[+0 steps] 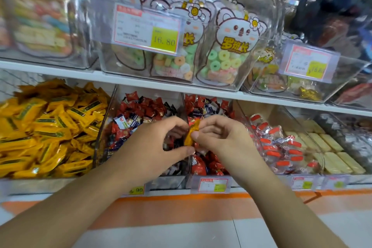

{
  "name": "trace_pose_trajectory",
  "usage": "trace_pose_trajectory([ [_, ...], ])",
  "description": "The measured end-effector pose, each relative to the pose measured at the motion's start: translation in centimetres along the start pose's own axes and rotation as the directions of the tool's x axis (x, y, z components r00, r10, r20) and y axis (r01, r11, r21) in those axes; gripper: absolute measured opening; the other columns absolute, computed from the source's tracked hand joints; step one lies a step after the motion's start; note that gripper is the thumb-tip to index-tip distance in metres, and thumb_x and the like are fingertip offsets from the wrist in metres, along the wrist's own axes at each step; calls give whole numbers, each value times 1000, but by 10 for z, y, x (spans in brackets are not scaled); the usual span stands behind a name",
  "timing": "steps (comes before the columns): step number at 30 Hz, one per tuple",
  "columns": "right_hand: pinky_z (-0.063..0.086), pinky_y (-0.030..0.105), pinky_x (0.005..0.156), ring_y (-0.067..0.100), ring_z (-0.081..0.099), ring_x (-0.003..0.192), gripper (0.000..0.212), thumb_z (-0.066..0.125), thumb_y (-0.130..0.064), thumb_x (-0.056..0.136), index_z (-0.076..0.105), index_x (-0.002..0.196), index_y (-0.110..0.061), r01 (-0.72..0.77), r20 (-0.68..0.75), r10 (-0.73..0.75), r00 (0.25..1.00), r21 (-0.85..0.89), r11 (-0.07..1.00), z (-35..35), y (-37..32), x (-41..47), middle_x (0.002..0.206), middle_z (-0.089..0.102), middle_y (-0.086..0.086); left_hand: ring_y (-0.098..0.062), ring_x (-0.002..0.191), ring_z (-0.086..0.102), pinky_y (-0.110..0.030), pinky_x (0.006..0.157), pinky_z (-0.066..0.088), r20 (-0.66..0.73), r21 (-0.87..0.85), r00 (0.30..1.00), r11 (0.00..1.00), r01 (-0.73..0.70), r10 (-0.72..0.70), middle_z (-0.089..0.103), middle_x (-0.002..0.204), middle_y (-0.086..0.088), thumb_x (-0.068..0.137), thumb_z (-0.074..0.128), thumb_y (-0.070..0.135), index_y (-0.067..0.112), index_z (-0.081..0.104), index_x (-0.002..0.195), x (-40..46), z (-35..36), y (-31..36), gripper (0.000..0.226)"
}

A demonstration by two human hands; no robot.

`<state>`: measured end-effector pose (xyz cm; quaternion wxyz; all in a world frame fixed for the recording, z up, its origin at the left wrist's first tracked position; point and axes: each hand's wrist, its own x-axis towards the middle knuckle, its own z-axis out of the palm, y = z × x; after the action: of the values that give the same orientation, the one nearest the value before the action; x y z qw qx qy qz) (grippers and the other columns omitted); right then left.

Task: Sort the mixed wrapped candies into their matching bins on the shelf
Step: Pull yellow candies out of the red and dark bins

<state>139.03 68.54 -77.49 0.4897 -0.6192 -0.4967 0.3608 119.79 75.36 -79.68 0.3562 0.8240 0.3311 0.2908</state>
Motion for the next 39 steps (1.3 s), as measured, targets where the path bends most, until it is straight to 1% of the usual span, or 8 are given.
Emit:
trace_pose_trajectory([
  [4, 62, 34, 80, 26, 75, 88, 14, 81, -8, 87, 73, 99, -10, 44, 55, -45, 997, 24, 999, 30, -18, -6, 92, 77, 9, 0, 95, 70, -29, 87, 59, -57, -109, 995, 991, 72, -79, 73, 100, 22, 86, 81, 37, 42, 66, 110, -14, -21, -1, 28],
  [9, 50, 15, 65, 8, 65, 72, 9, 75, -8, 92, 75, 93, -17, 51, 43, -45, 998, -151, 987, 55, -27, -3, 82, 73, -2, 2, 87, 63, -17, 72, 51, -251, 116, 957, 976, 182, -149, 65, 90, 21, 90, 75, 47, 43, 64, 101, -36, -68, -14, 16],
  [13, 50, 16, 59, 14, 64, 71, 20, 70, -4, 94, 76, 86, -21, 59, 22, -55, 998, -222, 973, 71, -26, 1, 79, 72, -1, -4, 92, 62, -29, 78, 56, -457, 305, 876, 897, 319, -156, 67, 102, 18, 95, 65, 51, 36, 68, 119, -49, -115, -41, 29],
  [16, 57, 28, 64, 25, 69, 79, 23, 68, -3, 94, 76, 84, -22, 47, 12, -45, 999, -234, 971, 78, -29, 4, 78, 73, -1, -26, 103, 66, -42, 85, 57, -560, 397, 814, 813, 426, -154, 72, 110, -3, 96, 64, 45, 25, 69, 127, -54, -145, -67, 37],
  [19, 59, 40, 68, 25, 71, 81, 24, 66, -3, 96, 76, 85, -22, 41, 6, -41, 999, -241, 970, 80, -33, 6, 80, 75, 0, -36, 119, 59, -50, 103, 47, -493, 475, 828, 715, 512, -265, 66, 123, -12, 97, 63, 46, 22, 61, 140, -52, -156, -87, 49],
  [23, 52, 20, 65, 13, 70, 79, 23, 64, -1, 96, 76, 88, -19, 35, -46, -47, 998, -233, 972, 70, -36, 10, 84, 77, -2, -26, 147, 33, -45, 123, 22, -359, 506, 884, 734, 453, -298, 42, 157, -2, 98, 55, 56, 31, 37, 156, -47, -148, -93, 66],
  [31, 55, 32, 77, 32, 72, 87, 24, 57, 7, 93, 76, 94, -7, -71, -315, 40, 948, -90, 993, 13, -30, 15, 87, 79, 7, -35, 148, 28, -46, 125, 19, -345, 496, 887, 742, 451, -308, 41, 157, -10, 99, 53, 54, 29, 34, 158, -37, -130, -67, 67],
  [39, 44, 40, 72, 26, 60, 75, 24, 56, 7, 92, 75, 91, -9, -93, -380, 43, 924, -113, 989, -23, -11, 7, 81, 78, 4, -12, 149, 30, -30, 119, 26, -82, 463, 994, 881, 99, -69, 28, 163, 16, 102, 48, 54, 38, 41, 154, -22, -69, -36, 55],
])
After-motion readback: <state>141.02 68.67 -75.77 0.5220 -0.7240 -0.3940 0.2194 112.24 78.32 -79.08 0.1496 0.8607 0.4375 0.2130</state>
